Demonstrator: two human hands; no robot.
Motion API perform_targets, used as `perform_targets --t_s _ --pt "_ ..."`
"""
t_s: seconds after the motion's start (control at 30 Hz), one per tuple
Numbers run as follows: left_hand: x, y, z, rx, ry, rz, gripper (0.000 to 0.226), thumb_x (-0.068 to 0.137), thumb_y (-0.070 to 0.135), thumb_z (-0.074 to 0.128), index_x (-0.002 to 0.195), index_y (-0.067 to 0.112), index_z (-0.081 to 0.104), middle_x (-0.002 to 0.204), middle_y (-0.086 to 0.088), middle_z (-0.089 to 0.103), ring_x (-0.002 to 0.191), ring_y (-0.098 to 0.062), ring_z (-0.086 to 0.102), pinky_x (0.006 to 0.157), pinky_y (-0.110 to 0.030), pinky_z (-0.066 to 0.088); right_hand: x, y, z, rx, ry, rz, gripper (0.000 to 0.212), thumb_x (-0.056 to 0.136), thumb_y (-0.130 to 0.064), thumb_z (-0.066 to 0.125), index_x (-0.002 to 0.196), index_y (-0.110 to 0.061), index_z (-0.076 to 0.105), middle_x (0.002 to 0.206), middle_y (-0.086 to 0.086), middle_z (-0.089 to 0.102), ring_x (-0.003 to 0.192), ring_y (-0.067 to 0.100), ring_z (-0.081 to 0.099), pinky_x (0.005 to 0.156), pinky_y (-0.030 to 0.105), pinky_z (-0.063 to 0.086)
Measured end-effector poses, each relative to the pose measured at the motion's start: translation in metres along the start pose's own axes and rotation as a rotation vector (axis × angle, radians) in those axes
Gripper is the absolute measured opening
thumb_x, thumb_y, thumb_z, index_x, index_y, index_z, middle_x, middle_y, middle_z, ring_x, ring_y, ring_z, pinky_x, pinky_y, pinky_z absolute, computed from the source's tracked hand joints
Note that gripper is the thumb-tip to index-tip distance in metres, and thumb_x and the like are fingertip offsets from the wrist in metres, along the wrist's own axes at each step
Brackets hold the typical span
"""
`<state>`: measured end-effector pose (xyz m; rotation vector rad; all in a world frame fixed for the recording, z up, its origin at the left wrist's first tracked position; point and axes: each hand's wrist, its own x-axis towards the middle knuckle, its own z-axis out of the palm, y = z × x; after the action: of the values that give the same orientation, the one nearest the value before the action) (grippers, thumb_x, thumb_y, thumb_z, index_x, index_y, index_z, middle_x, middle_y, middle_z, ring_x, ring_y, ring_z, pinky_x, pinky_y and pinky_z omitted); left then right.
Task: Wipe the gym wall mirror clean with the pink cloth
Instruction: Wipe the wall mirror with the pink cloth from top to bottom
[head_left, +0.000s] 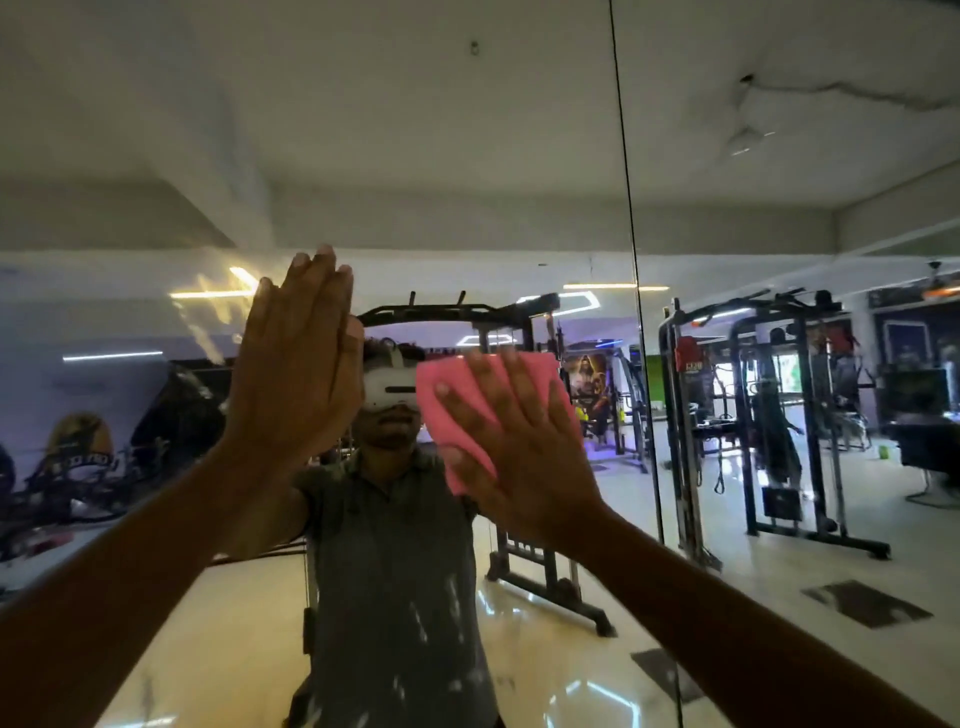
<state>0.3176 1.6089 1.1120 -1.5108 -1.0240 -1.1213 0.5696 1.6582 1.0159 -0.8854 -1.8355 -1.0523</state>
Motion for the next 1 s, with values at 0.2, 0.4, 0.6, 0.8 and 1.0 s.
perform_targets --t_s 0.2,0.4,0.6,0.8,1.0 --pt "-0.006 0.011 0.003 0.098 -0.069 0.115 0.06 0.115 0.037 0.027 0.168 0.01 0.032 0.178 -0.014 0.026 0.166 -0.033 0.019 0.134 -0.06 0.015 0.082 0.07 -0.017 0.065 0.155 0.411 0.074 0.111 -0.07 0.01 0.176 -0.033 0.008 0.184 0.011 0.001 0.169 0.041 -0.001 0.131 0.075 0.007" --pt "-0.011 0.028 0.017 0.062 -0.062 0.073 0.061 0.114 0.035 0.034 0.17 0.01 0.027 0.18 -0.011 0.021 0.168 -0.029 0.014 0.135 -0.057 0.016 0.002 0.026 0.004 0.036 0.03 0.04 0.068 0.115 -0.061 0.022 0.176 -0.034 0.009 0.185 0.004 -0.01 0.17 0.035 -0.012 0.131 0.075 0.005" --pt "-0.003 0.014 0.012 0.14 -0.003 0.08 0.058 0.115 0.034 0.033 0.164 0.004 0.04 0.173 -0.019 0.036 0.164 -0.036 0.027 0.132 -0.063 0.019 0.104 0.07 -0.026 0.055 0.149 0.348 0.076 0.107 -0.073 0.003 0.173 -0.037 -0.002 0.184 0.014 -0.001 0.168 0.046 -0.001 0.129 0.078 0.009" --pt "-0.016 -0.005 -0.002 0.117 -0.022 0.001 0.061 0.115 0.038 0.028 0.166 0.006 0.035 0.176 -0.016 0.03 0.165 -0.032 0.024 0.134 -0.059 0.016 0.088 -0.008 0.0 0.028 0.144 0.011 0.068 0.114 -0.063 0.017 0.176 -0.034 0.011 0.185 0.009 -0.002 0.17 0.037 -0.005 0.131 0.072 0.006" --pt "-0.035 -0.044 -0.025 0.164 -0.045 0.043 0.061 0.116 0.038 0.028 0.167 0.007 0.035 0.178 -0.013 0.026 0.167 -0.031 0.018 0.134 -0.06 0.015 0.095 0.018 -0.01 0.049 0.18 0.248 0.07 0.114 -0.064 0.009 0.176 -0.032 0.016 0.184 0.012 0.004 0.169 0.042 0.001 0.13 0.076 0.011"
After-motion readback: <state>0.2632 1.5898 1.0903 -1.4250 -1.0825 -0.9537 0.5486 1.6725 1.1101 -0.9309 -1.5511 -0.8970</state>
